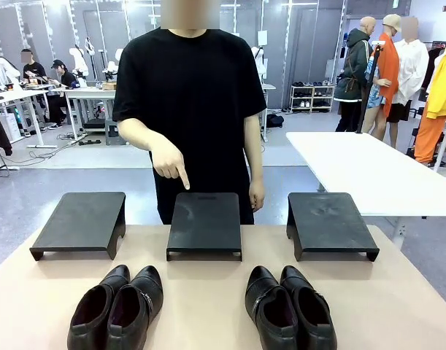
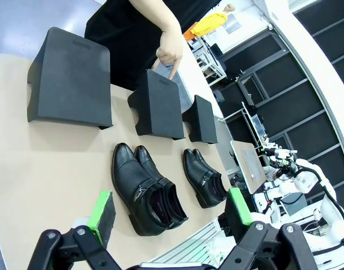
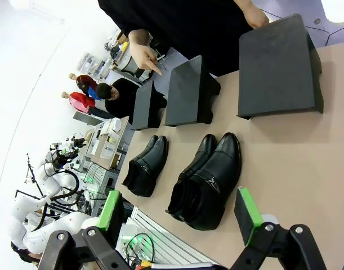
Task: Place the shoes on the stand as instructed by the person.
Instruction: Pick up one pair of Shoes and place it on the Shoes Stand indicated by the person.
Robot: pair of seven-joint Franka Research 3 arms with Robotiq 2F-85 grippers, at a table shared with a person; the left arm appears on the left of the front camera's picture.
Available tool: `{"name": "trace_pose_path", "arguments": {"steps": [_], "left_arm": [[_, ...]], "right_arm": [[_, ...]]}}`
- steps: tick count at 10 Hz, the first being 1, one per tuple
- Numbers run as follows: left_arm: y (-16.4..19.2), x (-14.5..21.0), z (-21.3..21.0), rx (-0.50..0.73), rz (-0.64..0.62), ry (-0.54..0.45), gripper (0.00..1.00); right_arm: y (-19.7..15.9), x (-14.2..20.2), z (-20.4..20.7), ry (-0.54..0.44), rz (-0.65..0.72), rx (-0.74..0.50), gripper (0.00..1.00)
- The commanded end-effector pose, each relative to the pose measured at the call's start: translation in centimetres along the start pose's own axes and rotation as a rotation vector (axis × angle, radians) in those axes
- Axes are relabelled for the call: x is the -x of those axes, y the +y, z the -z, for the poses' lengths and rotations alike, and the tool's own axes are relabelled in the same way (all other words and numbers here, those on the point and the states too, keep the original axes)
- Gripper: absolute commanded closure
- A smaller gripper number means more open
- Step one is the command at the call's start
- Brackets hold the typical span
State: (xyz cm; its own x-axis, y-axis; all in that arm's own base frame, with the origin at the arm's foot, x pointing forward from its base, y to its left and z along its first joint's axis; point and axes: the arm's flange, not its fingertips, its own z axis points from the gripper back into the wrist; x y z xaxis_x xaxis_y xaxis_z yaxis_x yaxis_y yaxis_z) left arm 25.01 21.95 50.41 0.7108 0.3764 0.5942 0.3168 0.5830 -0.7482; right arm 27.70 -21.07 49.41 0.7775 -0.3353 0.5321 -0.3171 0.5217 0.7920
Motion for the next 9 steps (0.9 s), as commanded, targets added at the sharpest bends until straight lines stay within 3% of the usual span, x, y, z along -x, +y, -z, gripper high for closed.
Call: {"name": "trace_pose_path", "arguments": {"steps": [1, 3, 6, 9], "left_arm": [[0.0, 0.0, 0.0, 0.000, 0.000, 0.000, 0.00], [-1.7, -1.0, 1.7, -0.025, -0.024, 0.065, 0.00], [-6.7, -2.1, 7.4, -0.040, 0.012, 0.265, 0.00], [-12.2, -0.9, 11.9, -0.169, 0.062, 0.445, 0.00]], "right_arm": [[0.0, -0.1, 0.0, -0.005, -0.011, -0.007, 0.00], [0.0, -0.1, 0.0, -0.005, -0.011, -0.007, 0.00], [0.0, -0.1, 0.0, -0.005, -0.011, -0.007, 0.00], [0.0, -0.1, 0.0, -0.005, -0.011, -0.007, 0.00]]}}
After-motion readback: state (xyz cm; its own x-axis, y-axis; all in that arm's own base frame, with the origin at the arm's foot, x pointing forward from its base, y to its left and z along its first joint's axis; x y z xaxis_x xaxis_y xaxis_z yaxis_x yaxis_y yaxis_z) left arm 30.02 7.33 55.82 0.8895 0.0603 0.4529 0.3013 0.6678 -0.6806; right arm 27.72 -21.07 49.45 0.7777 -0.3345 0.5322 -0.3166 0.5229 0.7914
